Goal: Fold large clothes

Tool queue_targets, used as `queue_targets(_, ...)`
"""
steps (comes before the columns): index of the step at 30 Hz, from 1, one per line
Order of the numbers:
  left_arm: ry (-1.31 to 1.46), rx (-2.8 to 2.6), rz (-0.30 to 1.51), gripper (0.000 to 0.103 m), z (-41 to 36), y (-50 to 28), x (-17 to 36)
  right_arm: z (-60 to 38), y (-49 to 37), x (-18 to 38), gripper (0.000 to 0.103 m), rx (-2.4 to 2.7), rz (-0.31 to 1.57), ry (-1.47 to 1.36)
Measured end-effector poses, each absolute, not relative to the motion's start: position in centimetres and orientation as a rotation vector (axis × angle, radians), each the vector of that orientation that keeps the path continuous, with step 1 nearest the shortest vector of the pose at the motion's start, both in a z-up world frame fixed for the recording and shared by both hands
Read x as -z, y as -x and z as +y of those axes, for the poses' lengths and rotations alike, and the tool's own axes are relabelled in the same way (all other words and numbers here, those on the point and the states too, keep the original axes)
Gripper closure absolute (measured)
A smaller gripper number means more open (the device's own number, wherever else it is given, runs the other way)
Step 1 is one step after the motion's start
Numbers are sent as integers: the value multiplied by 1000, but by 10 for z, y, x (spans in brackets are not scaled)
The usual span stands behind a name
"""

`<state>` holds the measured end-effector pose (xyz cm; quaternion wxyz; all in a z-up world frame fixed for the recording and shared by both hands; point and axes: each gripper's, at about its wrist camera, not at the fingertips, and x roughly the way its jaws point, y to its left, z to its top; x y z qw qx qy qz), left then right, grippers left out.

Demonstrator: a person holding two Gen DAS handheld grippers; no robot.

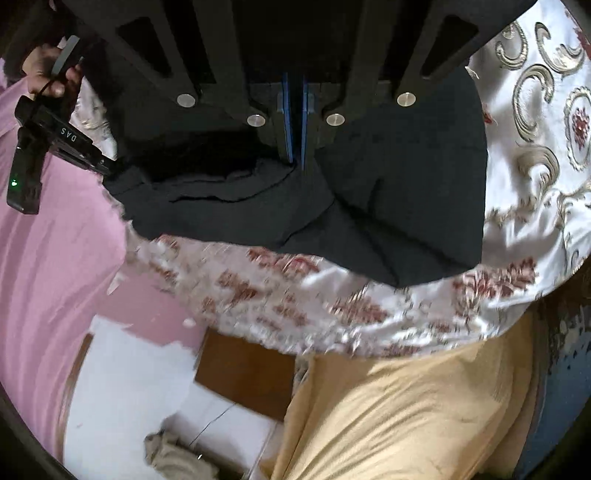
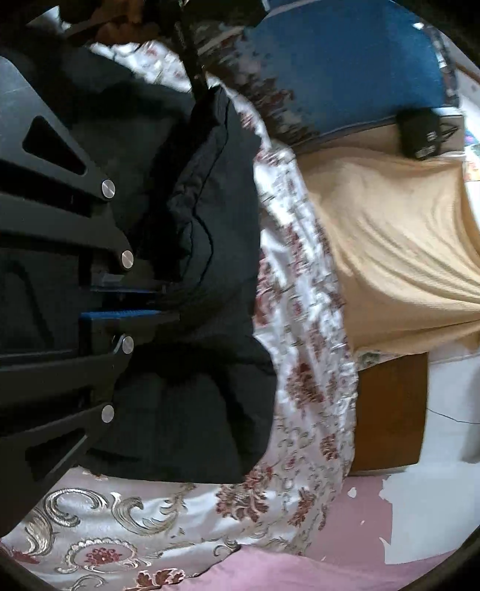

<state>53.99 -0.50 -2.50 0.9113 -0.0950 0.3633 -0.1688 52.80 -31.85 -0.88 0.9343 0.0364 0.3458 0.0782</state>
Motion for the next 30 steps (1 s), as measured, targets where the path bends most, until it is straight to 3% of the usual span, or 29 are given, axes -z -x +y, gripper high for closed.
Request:
queue_targets(8,110,299,828,98,-21,-571,70,-311,-560,64,97,-101,776,7)
queue_targets(15,106,311,825,92,-13,-561,56,-310,-546,54,96,-113,713,-3)
queue_targets(18,73,301,847,74,-9,-556,46,-316,-539,39,92,-124,707,-28)
queue_targets(20,62,304,846,51,-2,-547,36,-319,-536,30,90,-127,719,-24)
queue_targets(24,43,299,742,45,14,-528,9,-331,-525,-9,82,-114,673,-5)
queue_targets(28,93,249,629,35,7,-554,-24,-331,-548,-47,57,-88,590,-39)
queue_targets(30,144,252,647,30,-6,-579,-29,-326,-573,-48,57,-114,604,-100)
